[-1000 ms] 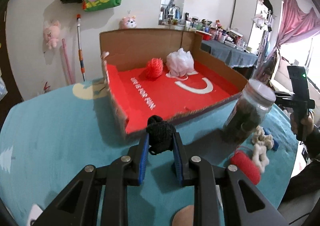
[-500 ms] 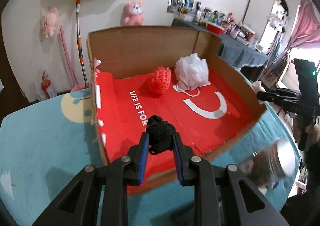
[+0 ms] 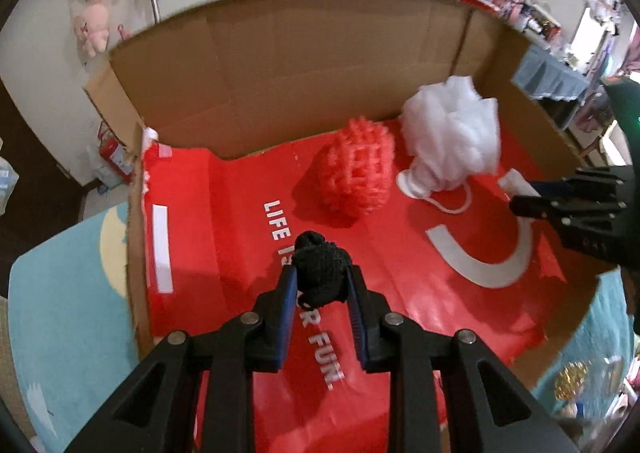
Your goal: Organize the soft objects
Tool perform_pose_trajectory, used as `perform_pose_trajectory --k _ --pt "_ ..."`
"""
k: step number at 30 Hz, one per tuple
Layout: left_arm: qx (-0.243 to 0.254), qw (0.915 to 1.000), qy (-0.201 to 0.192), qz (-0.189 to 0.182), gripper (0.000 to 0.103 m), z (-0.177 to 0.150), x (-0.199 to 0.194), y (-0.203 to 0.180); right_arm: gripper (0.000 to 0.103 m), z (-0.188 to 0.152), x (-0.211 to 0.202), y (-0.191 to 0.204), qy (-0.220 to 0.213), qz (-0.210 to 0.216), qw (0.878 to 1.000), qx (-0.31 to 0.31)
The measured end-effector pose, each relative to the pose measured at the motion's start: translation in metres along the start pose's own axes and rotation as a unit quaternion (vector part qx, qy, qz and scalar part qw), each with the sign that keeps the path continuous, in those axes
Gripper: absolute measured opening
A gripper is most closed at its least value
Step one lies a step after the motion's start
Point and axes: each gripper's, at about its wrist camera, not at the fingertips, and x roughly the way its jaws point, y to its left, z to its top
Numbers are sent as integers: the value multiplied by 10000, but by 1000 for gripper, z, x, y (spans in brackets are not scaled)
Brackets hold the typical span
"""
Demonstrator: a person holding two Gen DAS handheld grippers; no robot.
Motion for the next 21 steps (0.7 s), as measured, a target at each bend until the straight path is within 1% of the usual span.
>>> perform_pose_trajectory --k 2,4,6,8,9,10,11,12,13,14,15,17,19,20,21 --pt "-43 10000 48 49 27 2 5 2 22 3 9 1 122 -103 9999 -36" --pt "-59 9999 76 127 27 2 10 4 22 4 13 2 144 -174 9997 -82" --pt "-78 9999 89 119 33 2 12 4 23 4 16 4 168 -177 9996 -120" --pt "-73 9999 77 117 34 1 11 4 23 4 18 3 204 -166 9996 -138" --pt "-64 9999 68 115 36 0 10 4 23 4 19 4 204 -180 9995 -147" --pt "-55 9999 59 119 38 -1 9 4 27 4 20 5 201 -205 9995 -159" --pt "-56 9999 45 115 44 -1 8 4 30 4 20 6 195 -236 9994 -181" --pt "-56 9999 23 107 49 -2 6 5 44 3 22 7 181 -234 9994 -188" --pt "-58 9999 -13 106 51 0 7 3 54 3 21 8 155 -124 9996 -203" --pt "-61 9999 -44 108 54 0 6 2 58 1 20 13 123 -20 9996 -257" --pt "-68 9999 -72 99 56 -1 5 2 62 0 18 17 82 -93 9995 -303" --pt "-95 9998 -141 38 58 -3 -1 2 63 -2 13 26 -30 -269 9986 -460" --pt "-104 9997 -226 11 65 -5 -9 -1 63 -4 8 30 -107 -303 9982 -510" --pt "-99 9996 -282 12 71 -6 -13 -2 63 -6 3 31 -149 -291 9983 -483" --pt "-82 9993 -359 20 72 -8 -19 -3 64 -7 0 32 -169 -276 9984 -472"
